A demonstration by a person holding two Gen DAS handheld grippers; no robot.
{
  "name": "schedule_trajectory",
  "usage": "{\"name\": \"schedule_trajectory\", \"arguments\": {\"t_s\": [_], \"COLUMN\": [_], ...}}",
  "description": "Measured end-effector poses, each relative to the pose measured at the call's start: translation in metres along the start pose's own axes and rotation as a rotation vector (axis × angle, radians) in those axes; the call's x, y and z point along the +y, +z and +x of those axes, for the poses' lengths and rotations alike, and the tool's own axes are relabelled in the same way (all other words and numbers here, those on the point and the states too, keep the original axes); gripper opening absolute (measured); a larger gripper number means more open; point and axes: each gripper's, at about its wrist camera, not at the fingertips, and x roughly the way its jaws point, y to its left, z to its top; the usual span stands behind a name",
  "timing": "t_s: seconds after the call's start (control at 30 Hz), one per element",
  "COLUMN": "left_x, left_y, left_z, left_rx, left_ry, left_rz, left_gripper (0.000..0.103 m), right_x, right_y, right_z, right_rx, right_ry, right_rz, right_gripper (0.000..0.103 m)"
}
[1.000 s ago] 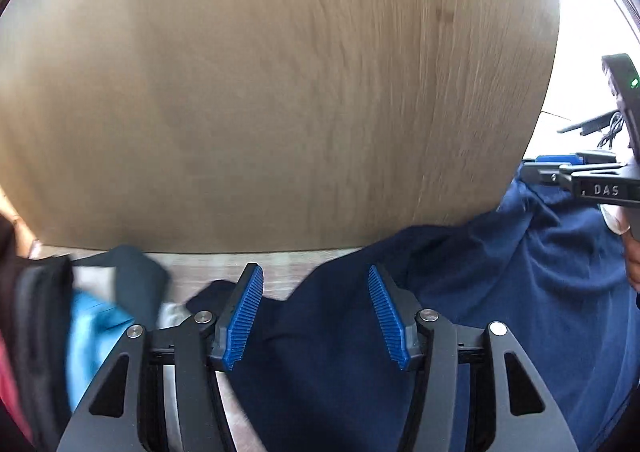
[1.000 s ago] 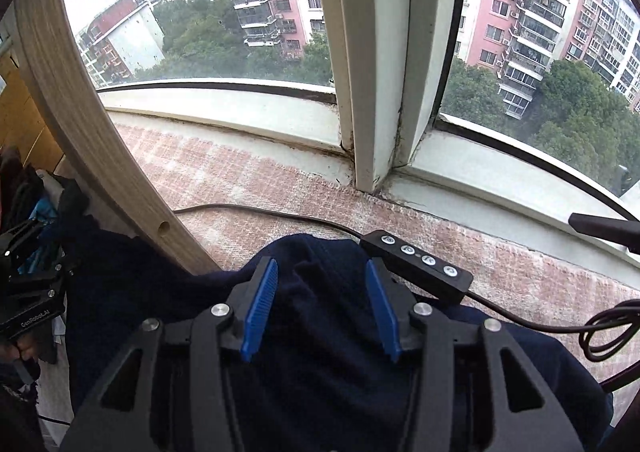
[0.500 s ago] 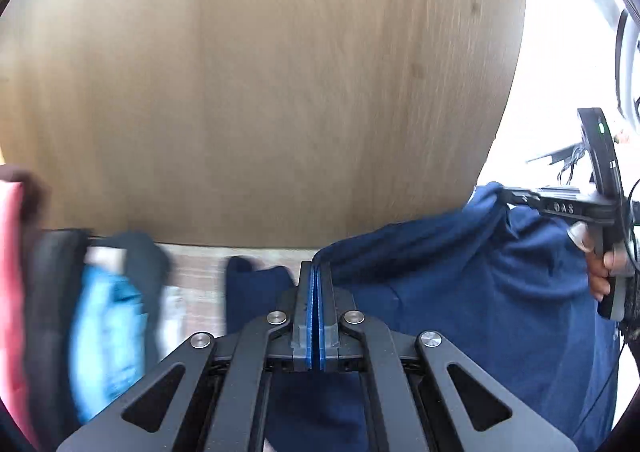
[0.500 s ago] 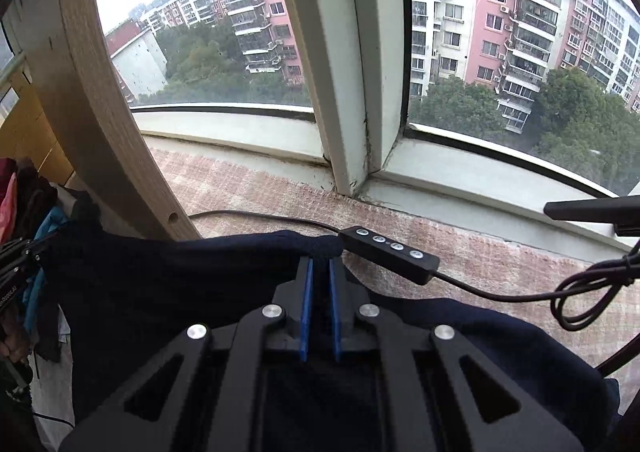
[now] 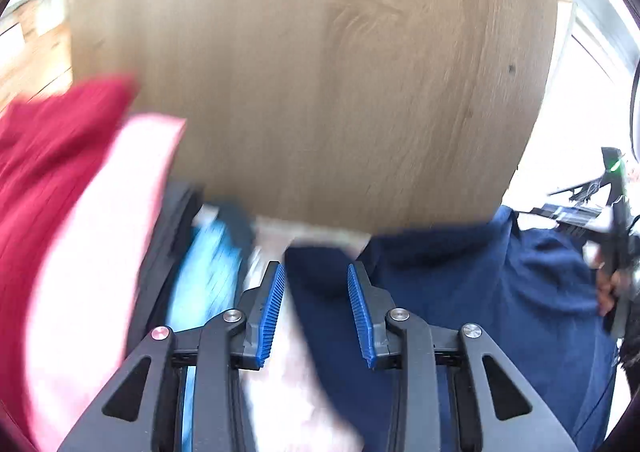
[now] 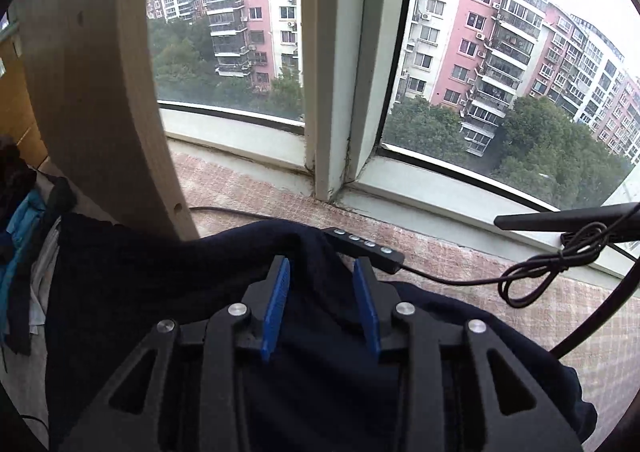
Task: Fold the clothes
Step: 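Lay the hem over the shirt body and open both grippers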
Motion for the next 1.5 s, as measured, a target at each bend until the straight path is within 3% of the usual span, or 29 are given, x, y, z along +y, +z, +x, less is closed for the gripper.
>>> {"name": "schedule_trajectory", "arguments": {"t_s": [0.1, 0.23, 0.37, 0.43, 0.47, 0.6, 0.73, 0.83, 0.93, 0.97, 1.07, 1.17, 1.23, 1.3, 1.4, 1.5], "left_x": [0.006, 0.010, 0.003, 0.000, -0.002, -0.009, -0.034, -0.090, -0.119, -0.115, -0.081, -0.049, -0.032, -0.007, -0.002, -0.006], "left_y": [-0.022, -0.027, -0.032, -0.035, -0.037, -0.042, -0.040, -0.055, -0.083, -0.092, -0.114, -0.099, -0.098, -0.102, -0.099, -0.096], "left_z": [0.019, 0.043, 0.052, 0.051, 0.050, 0.043, 0.004, -0.021, -0.026, -0.030, -0.039, -0.028, -0.018, -0.033, -0.044, -0.044], "left_rx": [0.087, 0.126, 0.140, 0.142, 0.143, 0.136, 0.051, 0.053, 0.097, 0.104, 0.126, 0.150, 0.173, 0.179, 0.174, 0.184], "left_ry": [0.048, 0.057, -0.052, -0.114, -0.145, -0.249, -0.313, -0.444, -0.438, -0.426, -0.374, -0.297, -0.287, -0.305, -0.335, -0.377], "left_rz": [0.013, -0.031, -0.058, -0.070, -0.076, -0.097, -0.090, 0.058, 0.229, 0.214, 0.113, 0.048, 0.017, 0.014, 0.051, 0.086], "left_gripper": [0.032, 0.032, 0.031, 0.006, 0.001, 0.001, 0.001, 0.005, 0.023, 0.028, 0.028, 0.028, 0.028, 0.028, 0.028, 0.028], "right_x": [0.029, 0.074, 0.089, 0.089, 0.086, 0.068, 0.043, 0.029, 0.024, 0.028, 0.051, 0.096, 0.129, 0.163, 0.205, 0.223], "right_y": [-0.010, -0.025, -0.035, -0.039, -0.040, -0.044, -0.052, -0.057, -0.058, -0.057, -0.052, -0.045, -0.044, -0.046, -0.053, -0.059], "right_z": [-0.011, -0.006, 0.003, 0.007, 0.007, 0.003, -0.005, -0.012, -0.016, -0.019, -0.028, -0.029, -0.029, -0.028, -0.020, 0.000], "right_rx": [0.042, 0.087, 0.127, 0.139, 0.141, 0.154, 0.153, 0.156, 0.164, 0.157, 0.138, 0.140, 0.147, 0.162, 0.166, 0.196], "right_ry": [0.139, 0.203, 0.230, 0.234, 0.229, 0.214, 0.198, 0.190, 0.200, 0.210, 0.263, 0.347, 0.390, 0.423, 0.351, 0.242], "right_rz": [-0.025, -0.116, -0.134, -0.127, -0.120, -0.067, -0.004, 0.026, 0.046, 0.033, -0.042, -0.147, -0.217, -0.285, -0.381, -0.437], "right_gripper": [0.033, 0.033, 0.033, 0.033, 0.033, 0.033, 0.033, 0.033, 0.033, 0.033, 0.033, 0.034, 0.043, 0.046, 0.051, 0.050]}}
